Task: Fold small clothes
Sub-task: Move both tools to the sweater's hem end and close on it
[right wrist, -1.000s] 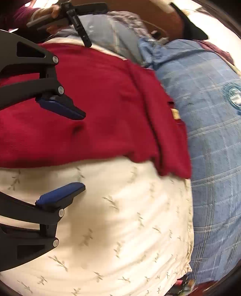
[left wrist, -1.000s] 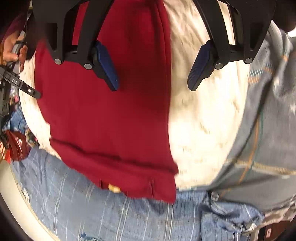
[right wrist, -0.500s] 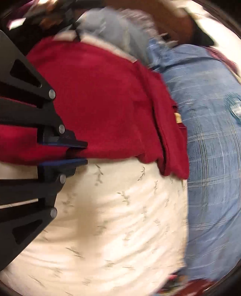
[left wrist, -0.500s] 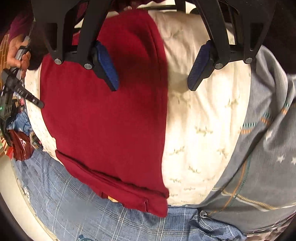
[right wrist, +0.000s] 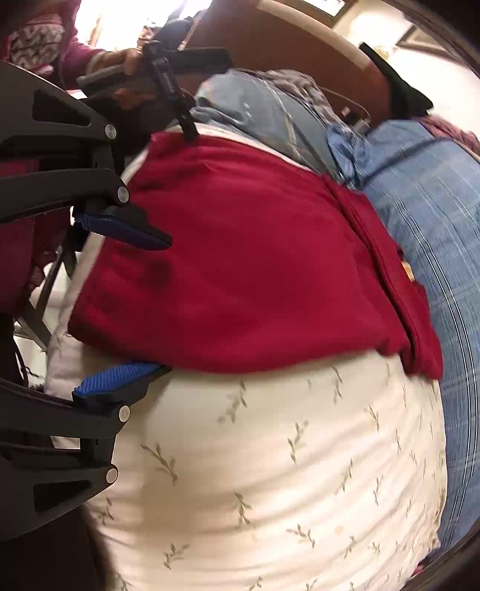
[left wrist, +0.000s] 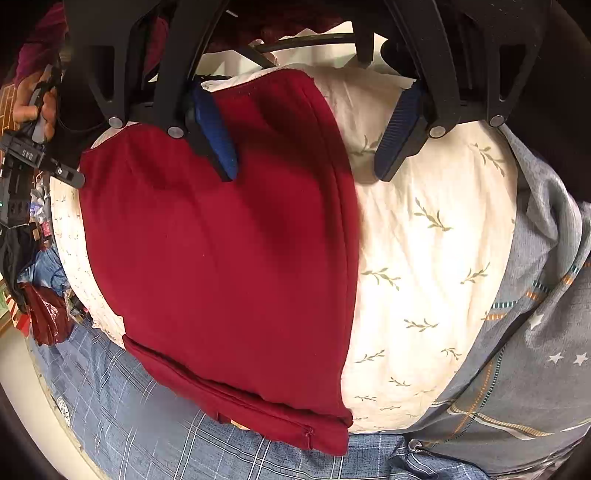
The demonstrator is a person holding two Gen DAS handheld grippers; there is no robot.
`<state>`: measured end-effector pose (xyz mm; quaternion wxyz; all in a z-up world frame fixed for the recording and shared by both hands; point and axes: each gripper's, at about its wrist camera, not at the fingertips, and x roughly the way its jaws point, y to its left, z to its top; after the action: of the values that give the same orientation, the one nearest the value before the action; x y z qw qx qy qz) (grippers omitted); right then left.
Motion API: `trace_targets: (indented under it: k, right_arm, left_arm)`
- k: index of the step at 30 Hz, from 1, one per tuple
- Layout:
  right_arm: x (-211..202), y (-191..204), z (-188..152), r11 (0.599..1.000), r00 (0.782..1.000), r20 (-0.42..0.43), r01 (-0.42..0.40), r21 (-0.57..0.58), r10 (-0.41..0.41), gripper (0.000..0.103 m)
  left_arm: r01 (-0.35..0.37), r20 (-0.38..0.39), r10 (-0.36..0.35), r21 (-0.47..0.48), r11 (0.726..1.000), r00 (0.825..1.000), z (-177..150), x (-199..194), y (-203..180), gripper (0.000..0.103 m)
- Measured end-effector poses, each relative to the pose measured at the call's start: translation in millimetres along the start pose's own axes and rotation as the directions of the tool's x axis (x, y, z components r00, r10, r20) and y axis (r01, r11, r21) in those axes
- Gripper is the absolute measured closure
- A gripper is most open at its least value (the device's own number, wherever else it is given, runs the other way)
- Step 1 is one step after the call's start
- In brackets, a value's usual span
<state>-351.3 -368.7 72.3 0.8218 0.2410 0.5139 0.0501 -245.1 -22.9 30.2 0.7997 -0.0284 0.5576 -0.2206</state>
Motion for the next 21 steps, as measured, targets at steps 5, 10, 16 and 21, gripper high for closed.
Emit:
trace_targets:
  k: [5, 10, 16, 21]
  right_arm:
    - [3, 6, -2, 0.998, 0.998, -0.013, -0.057, -0.008, 0.057, 0.044]
    - [9, 7, 0, 0.997, 0.997, -0.011, -0.075, 0.004, 0.075, 0.042]
    - [10, 4, 1, 0.996, 0.996, -0.017, -0.088, 0.008, 0.088, 0.043]
    - [14, 10, 2, 0.991, 0.991, -0.028, -0.130, -0.008, 0.130, 0.046]
  left_arm:
    - [-0.001, 0.002, 0.001, -0.018, 1.000, 1.000, -1, 1, -1, 0.027]
    - [-0.007, 0.014, 0.007, -0.031, 0.999, 1.000, 0, 2, -1, 0.027]
    - [-0.008, 0.016, 0.008, -0.025, 1.000, 1.000, -2, 2, -2, 0.026]
    - [-0.010, 0.013, 0.010, -0.008, 1.000, 1.000, -3, 3, -9, 0.027]
